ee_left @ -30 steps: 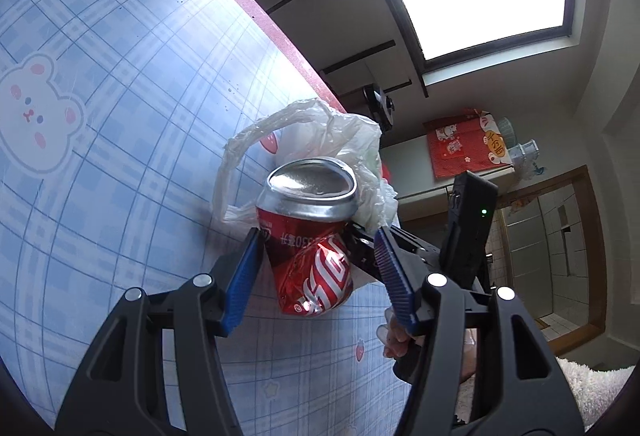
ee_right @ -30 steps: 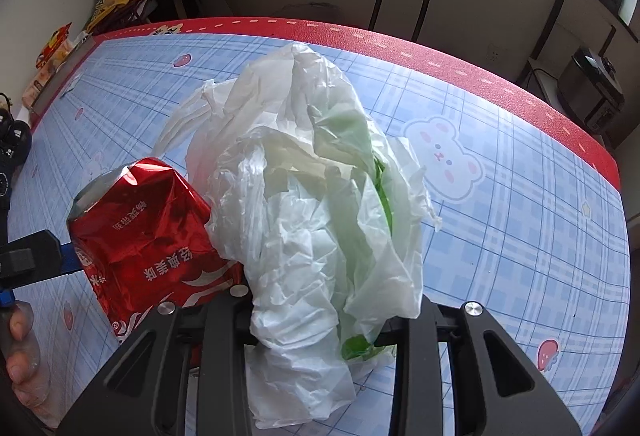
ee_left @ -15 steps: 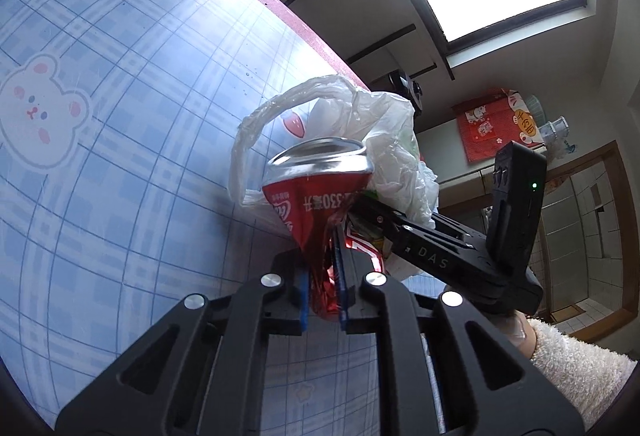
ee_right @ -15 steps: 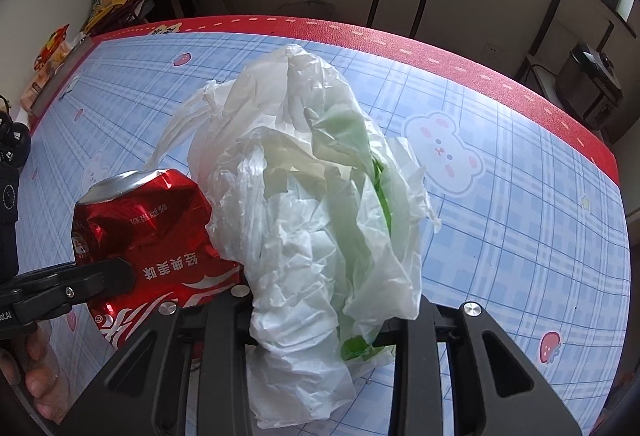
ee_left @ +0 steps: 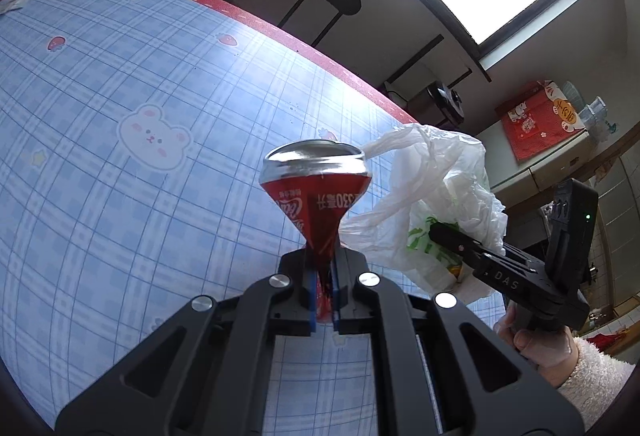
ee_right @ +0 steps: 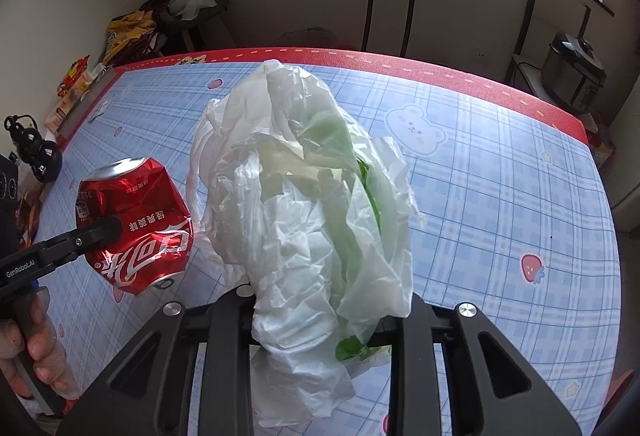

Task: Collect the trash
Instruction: 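Carry the red can and white bag over the terracotta bin with both tools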

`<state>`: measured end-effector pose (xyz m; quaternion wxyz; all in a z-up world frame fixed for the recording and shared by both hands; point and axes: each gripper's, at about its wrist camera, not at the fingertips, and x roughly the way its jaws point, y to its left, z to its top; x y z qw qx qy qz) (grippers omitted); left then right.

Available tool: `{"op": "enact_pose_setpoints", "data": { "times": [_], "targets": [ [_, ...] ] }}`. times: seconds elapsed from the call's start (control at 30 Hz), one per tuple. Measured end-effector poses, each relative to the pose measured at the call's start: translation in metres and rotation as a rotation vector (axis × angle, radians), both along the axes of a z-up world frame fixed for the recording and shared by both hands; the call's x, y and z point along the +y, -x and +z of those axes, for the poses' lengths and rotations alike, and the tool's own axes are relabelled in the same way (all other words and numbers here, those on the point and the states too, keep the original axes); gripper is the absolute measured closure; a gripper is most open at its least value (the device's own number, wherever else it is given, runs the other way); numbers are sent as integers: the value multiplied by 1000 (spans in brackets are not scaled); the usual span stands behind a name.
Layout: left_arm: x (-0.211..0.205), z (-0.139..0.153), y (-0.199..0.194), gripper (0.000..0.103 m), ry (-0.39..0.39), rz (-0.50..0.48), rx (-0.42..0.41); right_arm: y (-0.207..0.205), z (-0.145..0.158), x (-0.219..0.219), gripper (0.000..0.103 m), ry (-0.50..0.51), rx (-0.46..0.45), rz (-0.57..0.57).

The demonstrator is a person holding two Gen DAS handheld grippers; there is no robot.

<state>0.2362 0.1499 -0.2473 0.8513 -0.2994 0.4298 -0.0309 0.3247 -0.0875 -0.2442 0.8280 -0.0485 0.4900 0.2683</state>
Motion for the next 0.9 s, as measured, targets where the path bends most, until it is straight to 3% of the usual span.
{"op": "enact_pose_setpoints", "data": {
  "times": [0.43,0.63,0.9],
  "targets": [
    [-52,78,82,94,-158,11,-75,104,67,-137,77,-132,-129,-150],
    [-105,105,90,94,-179,-45,-117,137,88,-226,77,-147,-189,-264],
    [-198,132,88,94,-142,-170,-204,182,107,-367,76,-101,-255,-481]
  ]
}}
